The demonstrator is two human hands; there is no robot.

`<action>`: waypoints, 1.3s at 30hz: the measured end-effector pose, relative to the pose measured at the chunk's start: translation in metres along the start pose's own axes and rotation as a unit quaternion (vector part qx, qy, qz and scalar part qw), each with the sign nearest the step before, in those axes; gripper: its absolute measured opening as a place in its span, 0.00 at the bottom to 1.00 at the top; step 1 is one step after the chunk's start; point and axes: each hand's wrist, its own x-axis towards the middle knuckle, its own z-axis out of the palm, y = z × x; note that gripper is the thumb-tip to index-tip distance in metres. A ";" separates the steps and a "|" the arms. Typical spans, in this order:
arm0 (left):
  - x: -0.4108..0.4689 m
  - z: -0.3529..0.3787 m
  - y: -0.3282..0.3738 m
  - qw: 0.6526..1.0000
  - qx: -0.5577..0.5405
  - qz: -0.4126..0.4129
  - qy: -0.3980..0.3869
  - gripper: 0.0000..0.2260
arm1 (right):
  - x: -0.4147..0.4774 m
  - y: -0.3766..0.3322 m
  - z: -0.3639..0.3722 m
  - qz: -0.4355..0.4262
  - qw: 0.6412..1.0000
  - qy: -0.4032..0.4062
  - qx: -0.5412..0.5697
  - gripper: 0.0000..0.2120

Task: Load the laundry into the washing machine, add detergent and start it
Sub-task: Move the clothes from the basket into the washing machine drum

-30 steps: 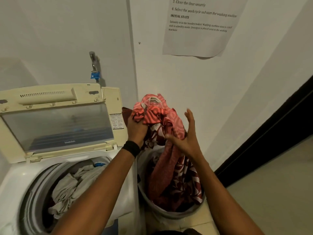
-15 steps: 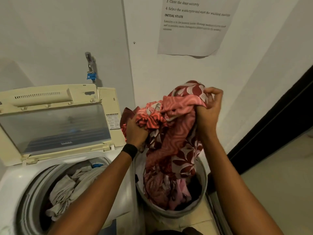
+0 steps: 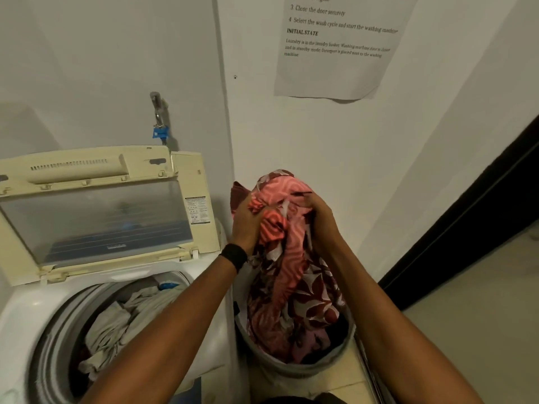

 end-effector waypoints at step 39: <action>-0.163 -0.182 0.026 0.908 0.058 -0.066 0.409 0.64 | -0.077 0.104 0.161 -0.023 0.980 -0.157 -0.123 0.43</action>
